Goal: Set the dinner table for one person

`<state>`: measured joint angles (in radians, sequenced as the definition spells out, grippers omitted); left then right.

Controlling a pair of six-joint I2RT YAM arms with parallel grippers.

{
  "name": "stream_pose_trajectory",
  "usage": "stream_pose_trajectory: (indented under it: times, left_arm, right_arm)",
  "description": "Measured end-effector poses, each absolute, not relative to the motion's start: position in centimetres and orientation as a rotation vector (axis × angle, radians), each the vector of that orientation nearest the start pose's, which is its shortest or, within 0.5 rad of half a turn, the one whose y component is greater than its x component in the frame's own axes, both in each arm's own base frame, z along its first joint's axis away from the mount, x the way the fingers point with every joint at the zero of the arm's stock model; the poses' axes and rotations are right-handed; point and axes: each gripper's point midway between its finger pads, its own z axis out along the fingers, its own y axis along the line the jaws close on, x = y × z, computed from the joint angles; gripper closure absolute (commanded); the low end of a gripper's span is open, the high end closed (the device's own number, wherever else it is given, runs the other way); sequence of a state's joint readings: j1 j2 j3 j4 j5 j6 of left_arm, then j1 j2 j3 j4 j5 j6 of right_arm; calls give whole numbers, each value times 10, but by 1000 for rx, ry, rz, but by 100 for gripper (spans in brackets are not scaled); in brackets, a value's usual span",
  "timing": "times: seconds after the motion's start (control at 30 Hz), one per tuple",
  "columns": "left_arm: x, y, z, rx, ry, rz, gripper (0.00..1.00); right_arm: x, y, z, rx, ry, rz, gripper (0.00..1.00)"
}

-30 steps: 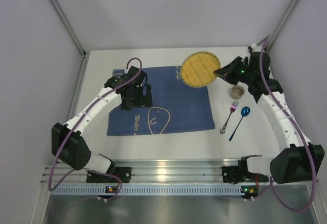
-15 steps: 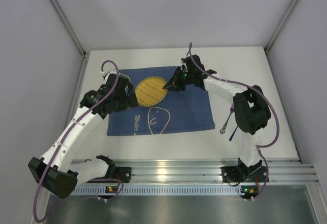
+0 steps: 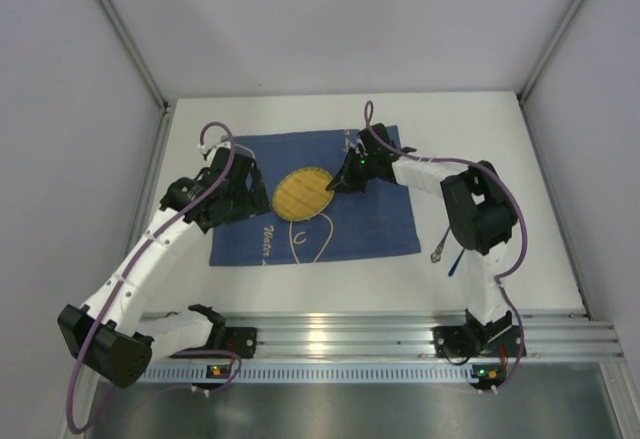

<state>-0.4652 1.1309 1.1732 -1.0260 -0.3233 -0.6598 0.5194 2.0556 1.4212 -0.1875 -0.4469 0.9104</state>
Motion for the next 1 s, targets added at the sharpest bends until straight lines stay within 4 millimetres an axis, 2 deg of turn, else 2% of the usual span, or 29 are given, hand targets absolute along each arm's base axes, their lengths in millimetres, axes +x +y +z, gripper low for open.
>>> stream_pose_trajectory:
  times: [0.03, 0.13, 0.23, 0.4, 0.47, 0.53, 0.57, 0.63, 0.67, 0.73, 0.77, 0.8, 0.87, 0.93, 1.0]
  left_arm:
    - [248, -89, 197, -362, 2459, -54, 2]
    - [252, -91, 194, -358, 2473, -43, 2]
    - [256, -94, 193, -351, 2485, -36, 2]
    - [261, -99, 193, -337, 2498, -46, 2]
    - [262, -100, 192, -326, 2504, -48, 2]
    - [264, -103, 192, -313, 2510, -53, 2]
    - [266, -104, 192, -307, 2512, -58, 2]
    - [270, -108, 193, -296, 2506, -80, 2]
    - [271, -111, 193, -290, 2506, -93, 2]
    - [274, -117, 194, -279, 2496, -134, 2]
    - [277, -121, 193, -274, 2489, -161, 2]
    - [279, -125, 191, -270, 2484, -182, 2]
    - [282, -131, 183, -260, 2494, -210, 2]
    - [288, -140, 174, -246, 2514, -229, 2]
    - [297, -150, 161, -229, 2546, -241, 2]
  right_arm:
    - [385, 340, 69, 283, 2636, 1117, 83]
    - [384, 335, 64, 264, 2644, 1092, 58]
    - [384, 333, 62, 236, 2646, 1074, 45]
    - [386, 323, 63, 233, 2649, 1052, 38]
    - [386, 315, 73, 232, 2636, 1044, 37]
    - [387, 296, 95, 239, 2607, 1037, 34]
    - [390, 283, 110, 248, 2579, 1029, 34]
    - [402, 241, 149, 294, 2483, 1019, 32]
    - [410, 211, 170, 335, 2422, 995, 31]
    - [425, 129, 212, 454, 2270, 892, 28]
    - [426, 92, 224, 509, 2217, 824, 28]
    - [425, 47, 234, 588, 2163, 729, 28]
    - [413, -10, 236, 696, 2133, 584, 28]
    - [399, -32, 220, 762, 2185, 523, 30]
    - [387, -41, 186, 831, 2294, 495, 30]
